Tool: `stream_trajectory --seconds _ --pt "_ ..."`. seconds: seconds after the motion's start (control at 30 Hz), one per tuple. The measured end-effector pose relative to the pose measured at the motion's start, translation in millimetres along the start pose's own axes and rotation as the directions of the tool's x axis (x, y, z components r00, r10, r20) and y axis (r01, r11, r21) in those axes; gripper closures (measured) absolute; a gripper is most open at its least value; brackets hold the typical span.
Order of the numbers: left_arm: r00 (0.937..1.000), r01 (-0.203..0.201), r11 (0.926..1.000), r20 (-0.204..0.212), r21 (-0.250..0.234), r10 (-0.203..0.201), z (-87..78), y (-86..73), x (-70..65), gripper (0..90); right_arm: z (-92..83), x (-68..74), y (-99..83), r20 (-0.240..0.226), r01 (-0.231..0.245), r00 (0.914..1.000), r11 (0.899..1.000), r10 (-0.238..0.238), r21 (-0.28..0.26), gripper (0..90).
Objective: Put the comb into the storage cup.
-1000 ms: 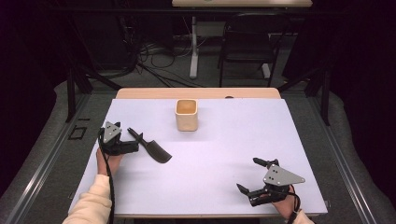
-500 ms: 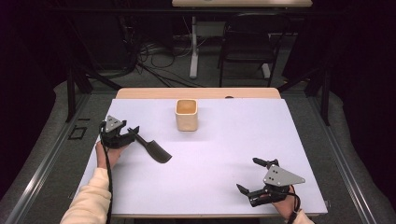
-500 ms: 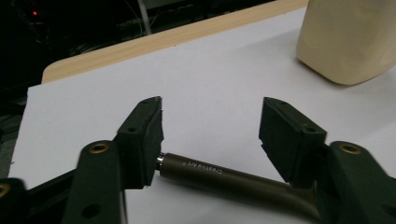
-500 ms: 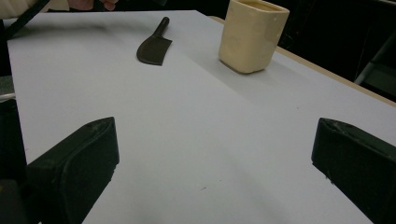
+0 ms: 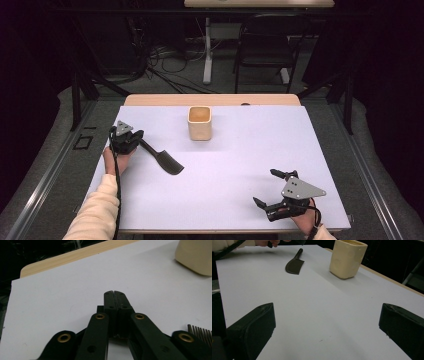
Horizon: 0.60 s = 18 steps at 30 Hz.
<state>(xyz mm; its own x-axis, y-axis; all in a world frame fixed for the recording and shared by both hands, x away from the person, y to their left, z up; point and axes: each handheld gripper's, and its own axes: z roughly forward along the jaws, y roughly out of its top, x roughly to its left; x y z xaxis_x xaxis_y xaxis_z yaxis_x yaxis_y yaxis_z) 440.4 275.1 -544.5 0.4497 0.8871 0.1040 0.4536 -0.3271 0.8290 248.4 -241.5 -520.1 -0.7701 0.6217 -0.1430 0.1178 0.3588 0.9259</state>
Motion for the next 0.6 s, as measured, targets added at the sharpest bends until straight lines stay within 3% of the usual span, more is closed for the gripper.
stream_trajectory --seconds 0.07,0.13,0.37,0.6 --pt "0.9999 -0.003 0.9995 0.014 0.030 0.002 2.5 2.7 0.1 89.9 0.1 0.0 0.0 -0.001 0.001 1.0000 1.000 -0.001 0.001 0.2" --pt "0.9994 0.028 0.9993 0.019 0.026 -0.029 4.1 5.6 3.3 90.0 0.2 0.0 0.0 -0.001 0.002 1.0000 1.000 -0.002 0.000 0.1" --pt "0.9997 0.025 0.9937 0.004 0.109 -0.026 14.7 3.3 6.7 90.0 0.5 -0.4 -0.3 0.001 0.002 1.0000 1.000 -0.002 0.003 0.2" --pt "0.9996 -0.022 0.9883 0.018 0.151 0.020 15.8 0.7 9.2 89.8 0.4 -0.4 -0.3 0.001 0.004 1.0000 1.000 -0.004 0.007 0.2"
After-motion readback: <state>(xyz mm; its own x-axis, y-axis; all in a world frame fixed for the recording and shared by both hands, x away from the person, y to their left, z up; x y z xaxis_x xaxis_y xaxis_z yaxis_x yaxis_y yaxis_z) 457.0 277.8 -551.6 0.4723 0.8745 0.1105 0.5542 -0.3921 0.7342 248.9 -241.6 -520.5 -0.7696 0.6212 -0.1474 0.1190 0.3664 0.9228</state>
